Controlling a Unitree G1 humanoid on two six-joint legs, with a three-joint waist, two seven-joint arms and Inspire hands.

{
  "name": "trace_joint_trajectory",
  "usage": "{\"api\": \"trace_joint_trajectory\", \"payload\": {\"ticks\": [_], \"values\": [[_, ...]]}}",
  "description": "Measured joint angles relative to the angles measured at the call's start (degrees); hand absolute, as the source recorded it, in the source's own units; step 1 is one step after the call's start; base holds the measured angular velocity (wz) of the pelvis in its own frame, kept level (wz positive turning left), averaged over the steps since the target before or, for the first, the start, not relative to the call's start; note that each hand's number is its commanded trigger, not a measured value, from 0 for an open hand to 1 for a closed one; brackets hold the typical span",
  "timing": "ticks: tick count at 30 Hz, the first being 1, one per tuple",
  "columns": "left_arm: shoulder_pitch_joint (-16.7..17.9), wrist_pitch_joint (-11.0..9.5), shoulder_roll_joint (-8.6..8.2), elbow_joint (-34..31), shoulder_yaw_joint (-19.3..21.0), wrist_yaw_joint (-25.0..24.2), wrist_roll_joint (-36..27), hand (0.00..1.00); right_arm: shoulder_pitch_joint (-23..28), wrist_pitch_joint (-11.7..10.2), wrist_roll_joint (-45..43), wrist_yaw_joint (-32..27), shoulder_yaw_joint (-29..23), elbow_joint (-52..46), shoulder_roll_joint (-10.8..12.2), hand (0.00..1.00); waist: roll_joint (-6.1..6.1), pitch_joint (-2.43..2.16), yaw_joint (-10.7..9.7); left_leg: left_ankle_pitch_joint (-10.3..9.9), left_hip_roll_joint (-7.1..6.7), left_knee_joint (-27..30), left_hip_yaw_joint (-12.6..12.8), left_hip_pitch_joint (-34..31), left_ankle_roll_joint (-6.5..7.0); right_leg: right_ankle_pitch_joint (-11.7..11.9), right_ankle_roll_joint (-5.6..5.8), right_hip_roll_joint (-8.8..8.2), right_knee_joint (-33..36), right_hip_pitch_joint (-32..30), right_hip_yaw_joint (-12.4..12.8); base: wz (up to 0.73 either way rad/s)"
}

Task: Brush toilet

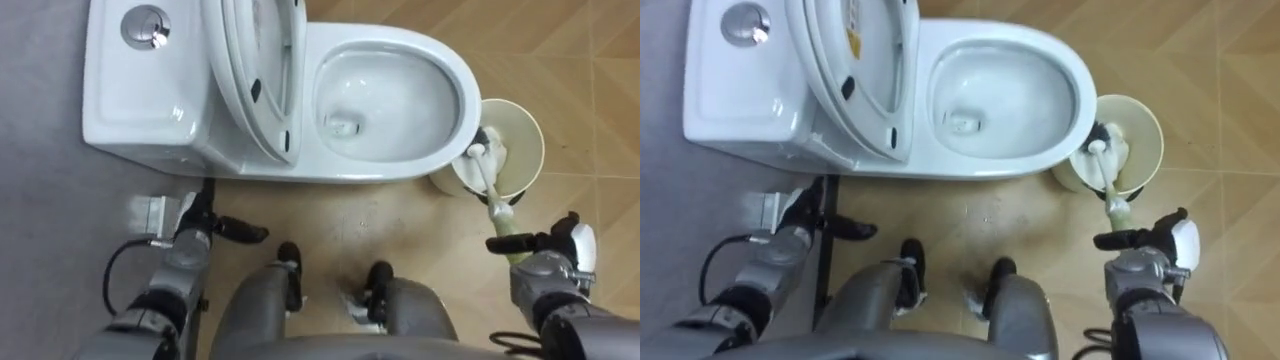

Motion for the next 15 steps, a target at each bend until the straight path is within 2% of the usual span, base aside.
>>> {"api": "trace_joint_trajectory", "payload": {"ticks": [5, 7, 9, 12, 13, 15], "values": [[-0.7, 0.0, 0.09, -3.4, -2.7, 1.2, -2.3, 0.0, -3.0, 0.7, 2.7, -0.1, 0.2, 0.2, -2.8, 0.0, -0.22, 0.24, -0.1, 0.2, -0.79, 2.6, 0.1, -6.2, 0.17, -2.2, -0.2, -1.8, 6.0, -7.2, -0.1, 0.13], [-0.8, 0.0, 0.45, -5.8, -4.4, 1.3, -3.3, 0.0, -4.1, 1.2, 3.2, -0.1, 0.2, 0.0, -3.5, 0.0, -0.55, 0.58, 0.0, 0.3, -0.76, 3.7, 1.2, -8.7, 0.42, -2.9, -0.35, -2.42, 8.2, -10.1, 0.1, 0.14], [-1.3, 0.0, 0.64, -7.6, -4.4, 1.1, -3.9, 0.0, -5.6, 1.4, 3.2, -0.1, 0.2, 0.0, -4.1, 0.0, -0.73, 1.0, 0.3, 0.3, -0.74, 5.1, 1.6, -11.4, 0.5, -3.4, -0.55, -2.81, 10.2, -13.0, 0.1, 0.09], [-3.1, 0.0, 1.24, -9.2, -5.1, 1.0, -5.5, 0.0, -7.5, 1.4, 3.6, -0.6, 0.9, 0.0, -5.1, 0.0, -0.54, 1.38, 0.5, 0.1, -0.48, 8.4, 1.6, -16.3, 0.77, -4.6, -0.89, -3.47, 14.2, -17.7, 0.0, 0.15], [-3.6, 0.0, 1.18, -9.7, -5.6, 1.0, -6.3, 0.0, -8.0, 1.3, 3.7, -0.9, 1.4, 0.0, -5.6, 0.0, -0.28, 1.59, 0.9, 0.0, -0.31, 9.6, 1.6, -17.9, 0.85, -4.9, -1.05, -3.6, 15.6, -19.2, 0.1, 0.07], [-4.4, -0.1, 1.05, -10.4, -6.0, 1.0, -6.6, 0.0, -8.3, 1.3, 3.7, -1.3, 1.8, -0.3, -6.3, 0.0, -0.01, 1.74, 1.8, -0.3, -0.35, 11.7, 1.6, -20.1, 0.87, -5.4, -1.3, -3.68, 17.7, -21.4, 0.2, 0.0]]}}
